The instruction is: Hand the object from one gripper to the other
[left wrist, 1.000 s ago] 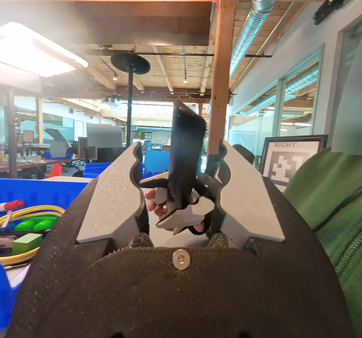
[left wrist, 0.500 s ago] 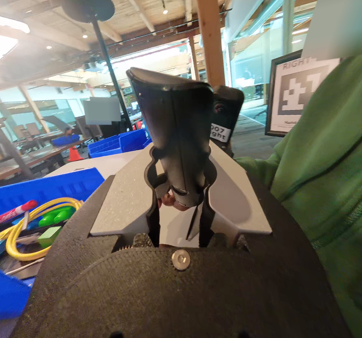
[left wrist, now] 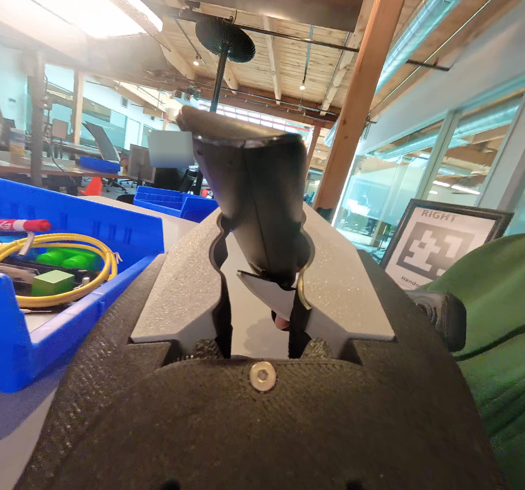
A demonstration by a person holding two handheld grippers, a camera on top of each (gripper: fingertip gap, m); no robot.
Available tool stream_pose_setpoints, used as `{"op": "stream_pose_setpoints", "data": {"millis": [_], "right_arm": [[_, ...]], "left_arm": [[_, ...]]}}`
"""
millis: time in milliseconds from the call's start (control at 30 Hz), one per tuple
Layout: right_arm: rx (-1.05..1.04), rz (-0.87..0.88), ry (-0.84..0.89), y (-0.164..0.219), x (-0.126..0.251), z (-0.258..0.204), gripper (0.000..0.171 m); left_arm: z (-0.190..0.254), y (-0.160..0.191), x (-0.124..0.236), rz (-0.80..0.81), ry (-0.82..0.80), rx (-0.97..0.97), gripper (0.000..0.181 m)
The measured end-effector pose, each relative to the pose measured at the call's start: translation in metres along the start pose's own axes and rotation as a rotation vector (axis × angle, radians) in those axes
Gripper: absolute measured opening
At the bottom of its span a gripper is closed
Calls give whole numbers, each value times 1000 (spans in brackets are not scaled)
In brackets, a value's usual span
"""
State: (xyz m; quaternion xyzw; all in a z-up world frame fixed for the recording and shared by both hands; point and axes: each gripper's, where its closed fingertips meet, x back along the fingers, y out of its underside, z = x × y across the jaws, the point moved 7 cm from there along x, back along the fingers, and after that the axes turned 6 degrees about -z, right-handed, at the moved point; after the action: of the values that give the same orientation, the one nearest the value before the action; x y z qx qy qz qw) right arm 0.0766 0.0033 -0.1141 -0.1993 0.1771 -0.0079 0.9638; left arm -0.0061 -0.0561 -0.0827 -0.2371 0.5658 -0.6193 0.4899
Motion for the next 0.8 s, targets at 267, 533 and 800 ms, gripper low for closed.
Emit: {"op": "stream_pose_setpoints", "data": {"millis": [267, 533, 800], "right_arm": [[-459, 66, -179, 9, 2, 21, 24], [-1140, 252, -798, 6, 7, 24, 24], [-923, 154, -524, 12, 0, 21, 40]], "left_arm": [[10, -6, 1, 76, 28, -86, 62], [18, -3, -2, 69, 58, -144, 70], [8, -2, 2, 0, -54, -198, 24]]}}
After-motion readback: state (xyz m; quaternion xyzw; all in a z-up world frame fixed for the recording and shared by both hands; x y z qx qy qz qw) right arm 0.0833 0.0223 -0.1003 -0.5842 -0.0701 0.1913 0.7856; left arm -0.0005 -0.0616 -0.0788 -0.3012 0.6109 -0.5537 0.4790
